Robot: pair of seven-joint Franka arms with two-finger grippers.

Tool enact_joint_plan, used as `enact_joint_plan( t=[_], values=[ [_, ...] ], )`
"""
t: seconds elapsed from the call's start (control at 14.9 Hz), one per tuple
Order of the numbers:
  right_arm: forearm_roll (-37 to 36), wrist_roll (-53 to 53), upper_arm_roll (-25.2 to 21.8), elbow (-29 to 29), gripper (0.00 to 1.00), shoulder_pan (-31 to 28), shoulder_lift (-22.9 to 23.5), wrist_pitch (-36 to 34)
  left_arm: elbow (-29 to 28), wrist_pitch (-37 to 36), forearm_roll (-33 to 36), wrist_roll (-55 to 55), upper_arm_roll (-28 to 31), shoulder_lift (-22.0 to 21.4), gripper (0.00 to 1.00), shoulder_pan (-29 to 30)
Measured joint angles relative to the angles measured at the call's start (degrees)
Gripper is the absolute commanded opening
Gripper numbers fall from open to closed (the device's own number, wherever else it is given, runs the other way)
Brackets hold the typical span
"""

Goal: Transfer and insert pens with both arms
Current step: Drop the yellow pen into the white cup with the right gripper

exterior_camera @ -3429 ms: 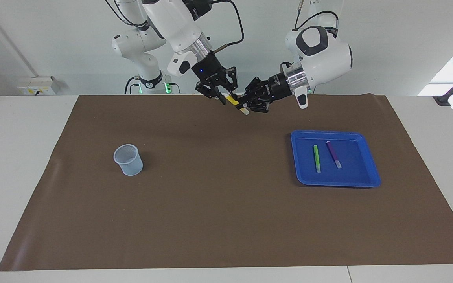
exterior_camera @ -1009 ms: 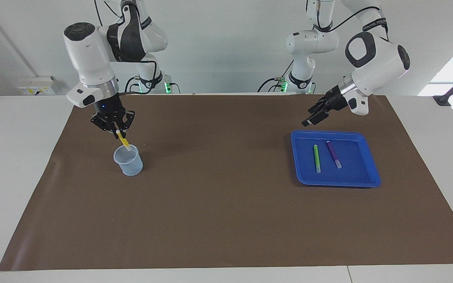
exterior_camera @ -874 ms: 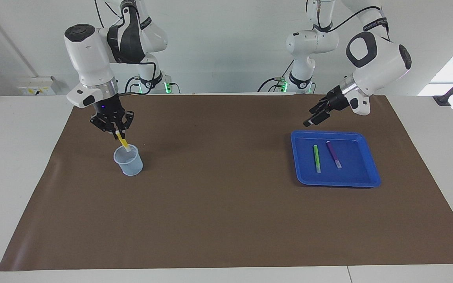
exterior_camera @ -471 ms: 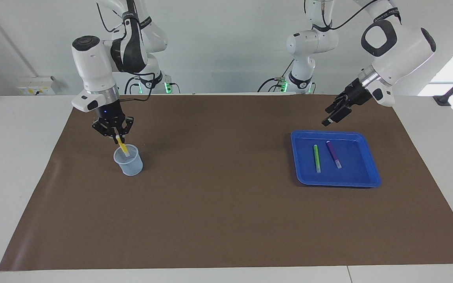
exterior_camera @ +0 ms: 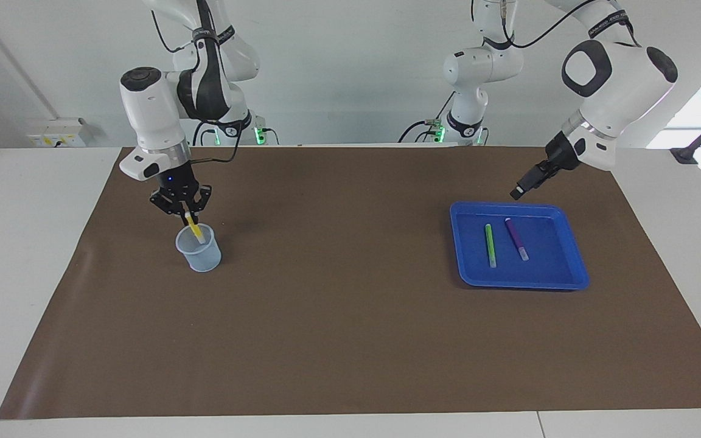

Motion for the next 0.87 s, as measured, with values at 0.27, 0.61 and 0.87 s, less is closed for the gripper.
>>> enact_joint_plan(
  t=[0.27,0.61,0.87],
  values=[
    [0.00,0.00,0.00,-0.57,0.00,-0.01,1.70,2.53,-0.28,10.13,7.38,13.94,-0.18,9.30,1.00,-0.03],
    [0.00,0.00,0.00,-0.58,0.60,-0.07,2.57,2.97,-0.16,18.24,13.84,21.67,-0.52,17.58,1.00,-0.74],
    [0.00,0.00,0.00,-0.57,0.80,-0.10,2.57,2.98,-0.15,19.53,14.34,24.07,-0.52,19.61,0.95,-0.81]
  ],
)
